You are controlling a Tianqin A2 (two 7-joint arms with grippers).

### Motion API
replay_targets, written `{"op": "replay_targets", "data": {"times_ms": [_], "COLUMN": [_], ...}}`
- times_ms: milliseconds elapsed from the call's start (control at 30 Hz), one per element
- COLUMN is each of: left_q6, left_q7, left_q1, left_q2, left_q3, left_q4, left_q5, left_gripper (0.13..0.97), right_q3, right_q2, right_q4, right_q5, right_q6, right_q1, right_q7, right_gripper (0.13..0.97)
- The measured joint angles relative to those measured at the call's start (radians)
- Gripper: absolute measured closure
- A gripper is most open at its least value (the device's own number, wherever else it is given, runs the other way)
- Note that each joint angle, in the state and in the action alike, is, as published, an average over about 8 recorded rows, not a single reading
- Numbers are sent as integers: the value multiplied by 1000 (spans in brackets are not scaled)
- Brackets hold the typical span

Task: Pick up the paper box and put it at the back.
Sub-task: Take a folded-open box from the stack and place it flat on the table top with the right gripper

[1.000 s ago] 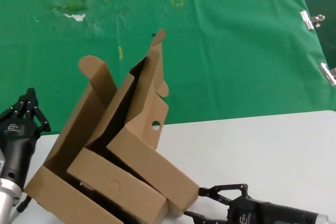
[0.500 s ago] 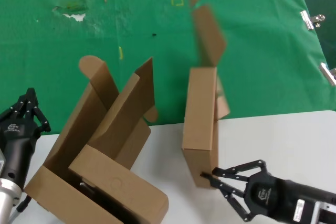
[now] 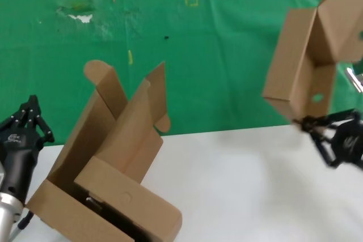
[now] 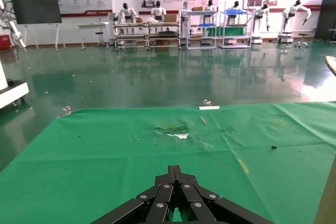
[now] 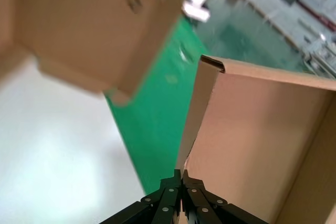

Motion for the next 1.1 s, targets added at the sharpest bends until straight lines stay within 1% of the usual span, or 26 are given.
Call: {"op": "replay_targets", "data": {"times_ms": [67,167,267,500,633,700,800,933,1100], "left_q6": [0,0,0,0,0,0,0,0,0], "left_q7": [0,0,0,0,0,0,0,0,0], "left_q1": [0,0,0,0,0,0,0,0,0], "left_q2": [0,0,0,0,0,0,0,0,0], "left_q3": [0,0,0,0,0,0,0,0,0], "left_q4": [0,0,0,0,0,0,0,0,0], "left_q5": [0,0,0,0,0,0,0,0,0], "left_gripper": [957,957,957,957,957,957,957,957,957], "right_q3": [-32,-107,-204,-436,-520,-542,-563,-584,-609], "right_q2": [39,76,65,-85,-185,-235,-294,-349,-381], "right_q4": [-25,-89,-174,-388,-504,-559,-627,-690,-718], "right_q5": [-88,-226,-368,-696,-842,-894,-938,-957,-956], "right_q6": [16,11,-23,-128,-171,-190,-209,-227,-257], "right_q1": [53,165,305,623,748,796,852,902,925], "right_q7": [91,215,307,456,512,522,515,487,445], "right_gripper": [956,956,956,956,956,956,956,957,958]}}
